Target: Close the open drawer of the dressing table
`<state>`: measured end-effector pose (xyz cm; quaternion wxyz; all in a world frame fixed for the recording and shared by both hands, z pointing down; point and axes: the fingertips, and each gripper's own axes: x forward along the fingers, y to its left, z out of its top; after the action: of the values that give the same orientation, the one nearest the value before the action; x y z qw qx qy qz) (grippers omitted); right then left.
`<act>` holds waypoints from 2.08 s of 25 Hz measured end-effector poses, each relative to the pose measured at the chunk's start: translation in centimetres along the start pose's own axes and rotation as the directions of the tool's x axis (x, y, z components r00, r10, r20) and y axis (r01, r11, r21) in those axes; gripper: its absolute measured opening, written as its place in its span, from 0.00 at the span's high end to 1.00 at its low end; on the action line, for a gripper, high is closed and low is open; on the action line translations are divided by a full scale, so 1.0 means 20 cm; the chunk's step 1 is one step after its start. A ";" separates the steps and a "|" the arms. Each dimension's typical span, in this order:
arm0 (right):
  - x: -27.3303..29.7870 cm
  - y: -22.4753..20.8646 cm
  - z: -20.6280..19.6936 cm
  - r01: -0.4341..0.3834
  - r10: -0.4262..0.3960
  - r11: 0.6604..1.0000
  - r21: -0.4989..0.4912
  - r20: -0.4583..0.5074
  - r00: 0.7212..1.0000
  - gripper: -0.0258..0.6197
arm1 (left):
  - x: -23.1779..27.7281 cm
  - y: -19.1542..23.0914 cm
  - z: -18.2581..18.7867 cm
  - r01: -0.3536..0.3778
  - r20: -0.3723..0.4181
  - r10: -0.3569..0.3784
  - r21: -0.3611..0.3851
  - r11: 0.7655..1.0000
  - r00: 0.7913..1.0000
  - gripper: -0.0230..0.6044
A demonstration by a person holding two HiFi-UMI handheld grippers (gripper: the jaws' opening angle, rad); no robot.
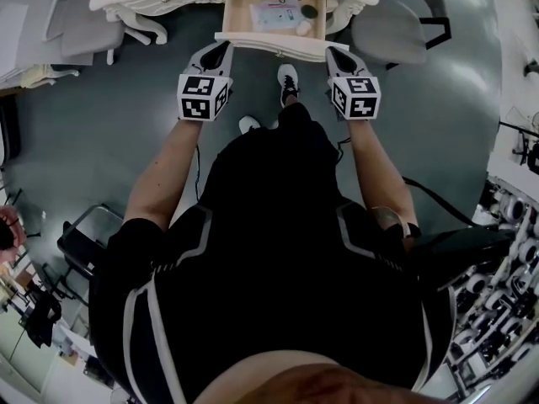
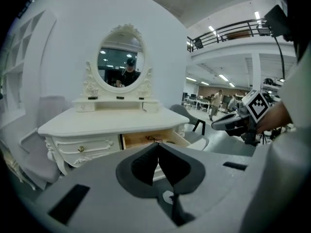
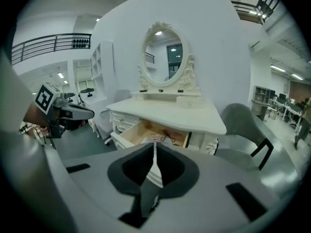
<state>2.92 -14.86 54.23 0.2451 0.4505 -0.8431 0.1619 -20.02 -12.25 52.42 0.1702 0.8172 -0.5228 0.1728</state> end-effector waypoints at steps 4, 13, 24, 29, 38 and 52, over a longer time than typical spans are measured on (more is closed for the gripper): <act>0.09 0.01 -0.24 -0.003 0.002 1.000 -0.009 -0.075 0.997 0.79 | 0.11 0.02 -0.21 0.009 -0.106 -0.008 0.010 1.000 0.994 0.96; 0.23 0.00 -0.62 -0.007 0.018 0.998 0.056 -0.188 0.982 0.79 | 0.31 0.06 -0.52 -0.005 -0.196 -0.003 -0.036 0.999 0.981 0.83; 0.34 -0.12 -0.72 0.030 -0.002 0.992 0.126 -0.217 0.976 0.81 | 0.54 0.09 -0.64 -0.054 -0.256 0.034 -0.071 0.996 0.966 0.83; 0.38 -0.15 -0.70 0.025 0.008 0.989 0.143 -0.225 0.974 0.82 | 0.58 0.11 -0.62 -0.067 -0.261 0.043 -0.085 0.994 0.964 0.83; 0.47 -0.22 -0.62 0.011 0.027 0.986 0.169 -0.223 0.975 0.84 | 0.68 0.17 -0.53 -0.086 -0.250 0.060 -0.094 0.992 0.966 0.83; 0.66 -0.37 -0.53 0.000 0.048 0.983 0.181 -0.262 0.964 0.85 | 0.89 0.27 -0.41 -0.096 -0.289 0.066 -0.090 0.991 0.955 0.83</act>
<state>5.63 -22.55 70.81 0.3123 0.4347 -0.7900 0.2992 -18.73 -24.74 68.39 0.2786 0.7519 -0.5340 0.2682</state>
